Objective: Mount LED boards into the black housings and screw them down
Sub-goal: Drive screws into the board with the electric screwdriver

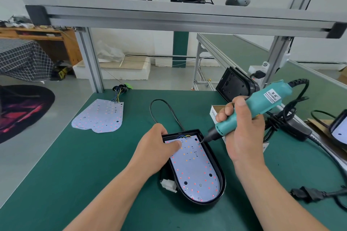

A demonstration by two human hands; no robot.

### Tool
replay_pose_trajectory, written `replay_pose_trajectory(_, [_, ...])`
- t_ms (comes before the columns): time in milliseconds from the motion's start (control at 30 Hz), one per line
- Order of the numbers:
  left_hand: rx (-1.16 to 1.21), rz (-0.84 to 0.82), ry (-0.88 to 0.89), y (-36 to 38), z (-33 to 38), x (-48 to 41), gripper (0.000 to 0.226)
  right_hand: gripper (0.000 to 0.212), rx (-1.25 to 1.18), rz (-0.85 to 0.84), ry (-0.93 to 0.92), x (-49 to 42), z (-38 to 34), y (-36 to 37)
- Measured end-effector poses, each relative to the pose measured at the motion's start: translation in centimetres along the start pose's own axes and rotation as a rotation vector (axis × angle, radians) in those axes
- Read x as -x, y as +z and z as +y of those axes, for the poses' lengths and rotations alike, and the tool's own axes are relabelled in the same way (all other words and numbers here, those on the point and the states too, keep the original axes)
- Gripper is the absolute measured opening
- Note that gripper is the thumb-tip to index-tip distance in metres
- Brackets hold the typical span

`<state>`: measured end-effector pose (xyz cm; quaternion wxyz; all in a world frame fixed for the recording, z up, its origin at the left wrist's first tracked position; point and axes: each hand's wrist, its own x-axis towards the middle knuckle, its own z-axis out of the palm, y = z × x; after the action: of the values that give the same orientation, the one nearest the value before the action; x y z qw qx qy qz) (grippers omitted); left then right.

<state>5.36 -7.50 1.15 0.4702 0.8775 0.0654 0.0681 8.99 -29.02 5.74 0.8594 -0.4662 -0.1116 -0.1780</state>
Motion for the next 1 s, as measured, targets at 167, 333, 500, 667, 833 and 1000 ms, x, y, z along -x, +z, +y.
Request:
replay_pose_trajectory(167, [-0.016, -0.018, -0.015, 0.0, 0.0, -0.1, 0.035, 0.033, 0.145, -0.199, -0.067, 0.8, 0.0, 0.8])
replay_pose_trajectory(333, [-0.012, -0.036, -0.042, 0.0, 0.1, -0.2, 0.035, 0.028, 0.197, -0.262, -0.07, 0.6, 0.4, 1.3])
replay_pose_trajectory(500, [-0.003, -0.044, -0.055, 0.0, 0.1, -0.2, 0.037, 0.018, 0.206, -0.261, -0.027, -0.3, 0.9, 1.3])
replay_pose_trajectory(667, [0.003, -0.049, -0.056, 0.0, 0.0, -0.2, 0.038, 0.023, 0.154, -0.333, 0.024, -0.3, 1.1, 1.2])
replay_pose_trajectory(833, [-0.006, -0.047, -0.042, -0.1, 0.1, -0.4, 0.04, 0.025, 0.112, -0.267, -0.021, -0.1, 0.6, 0.7])
replay_pose_trajectory(1000, [-0.006, -0.066, -0.021, -0.2, 0.1, -0.2, 0.041, 0.018, 0.132, -0.355, -0.056, 0.1, -0.3, 0.4])
